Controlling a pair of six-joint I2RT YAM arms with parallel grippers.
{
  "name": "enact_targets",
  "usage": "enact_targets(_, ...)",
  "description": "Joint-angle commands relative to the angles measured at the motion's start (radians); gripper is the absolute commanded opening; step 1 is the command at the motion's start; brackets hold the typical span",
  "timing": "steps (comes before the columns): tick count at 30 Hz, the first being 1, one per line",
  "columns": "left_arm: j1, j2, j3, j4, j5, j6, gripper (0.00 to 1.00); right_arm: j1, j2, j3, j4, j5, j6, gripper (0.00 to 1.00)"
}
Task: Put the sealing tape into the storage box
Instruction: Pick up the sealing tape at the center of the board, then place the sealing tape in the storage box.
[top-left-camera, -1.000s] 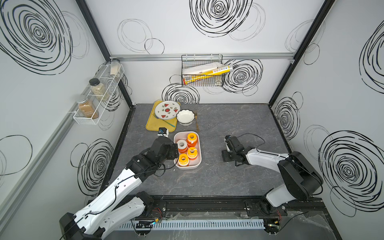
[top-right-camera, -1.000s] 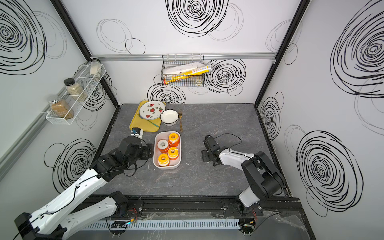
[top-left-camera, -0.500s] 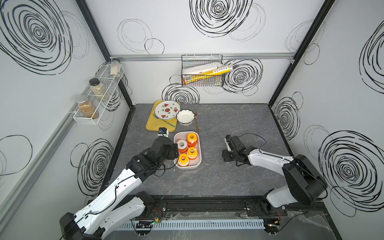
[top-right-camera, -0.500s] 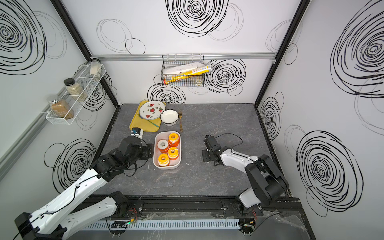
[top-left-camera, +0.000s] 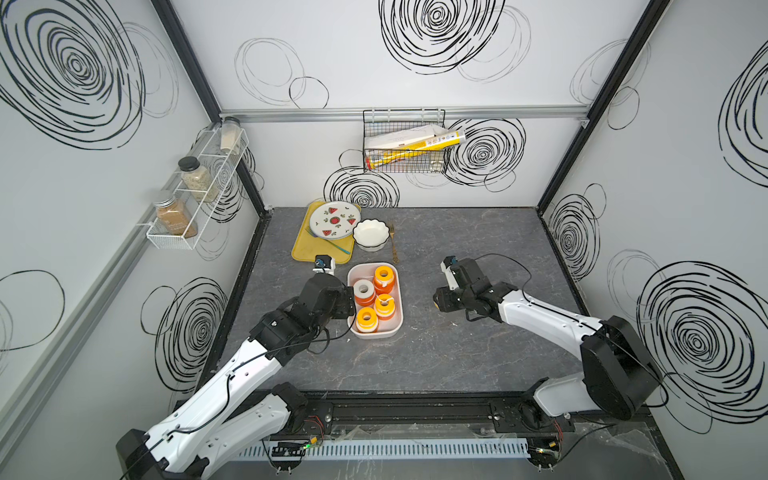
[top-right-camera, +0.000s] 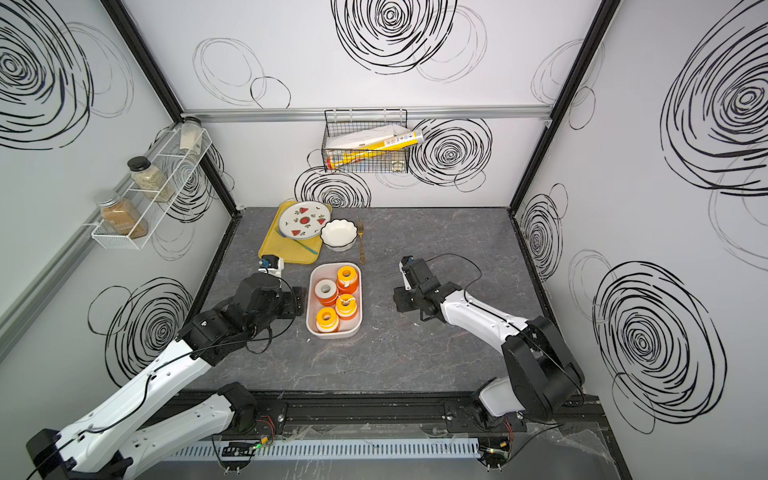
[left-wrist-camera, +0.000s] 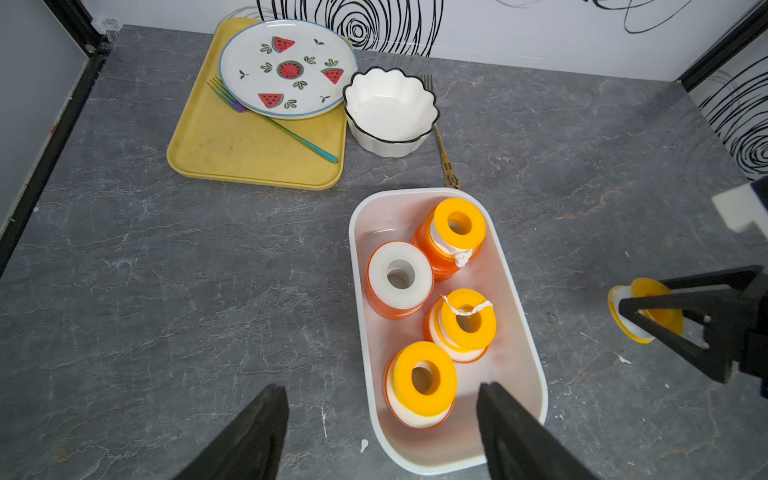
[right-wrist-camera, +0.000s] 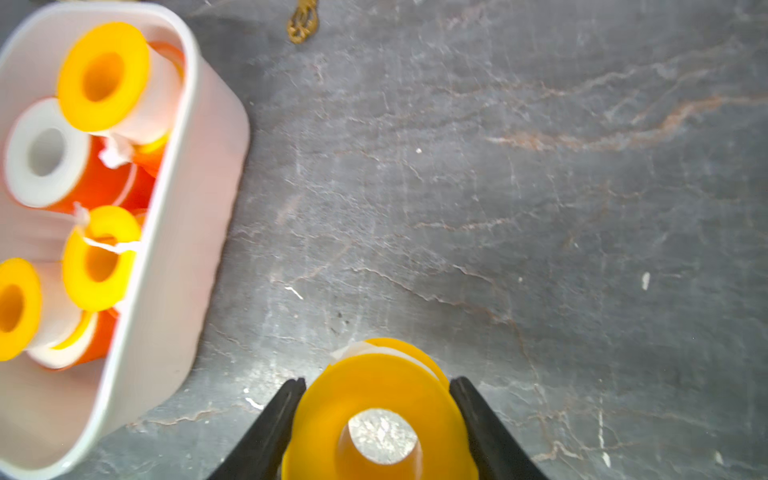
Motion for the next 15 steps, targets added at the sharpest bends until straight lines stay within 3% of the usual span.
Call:
enact_targets(1,0.006,-0.018,0.0,0.024,-0.029,-0.013,0.79,0.054,0.006,0.092,-0.048,-0.006,0.013,0.54)
enact_targets(15,0.014,-0.076,-0.001,0.021,-0.067,-0.027,0.78,0.259,0.317,0.504,-0.12,0.028,0.018,0.54)
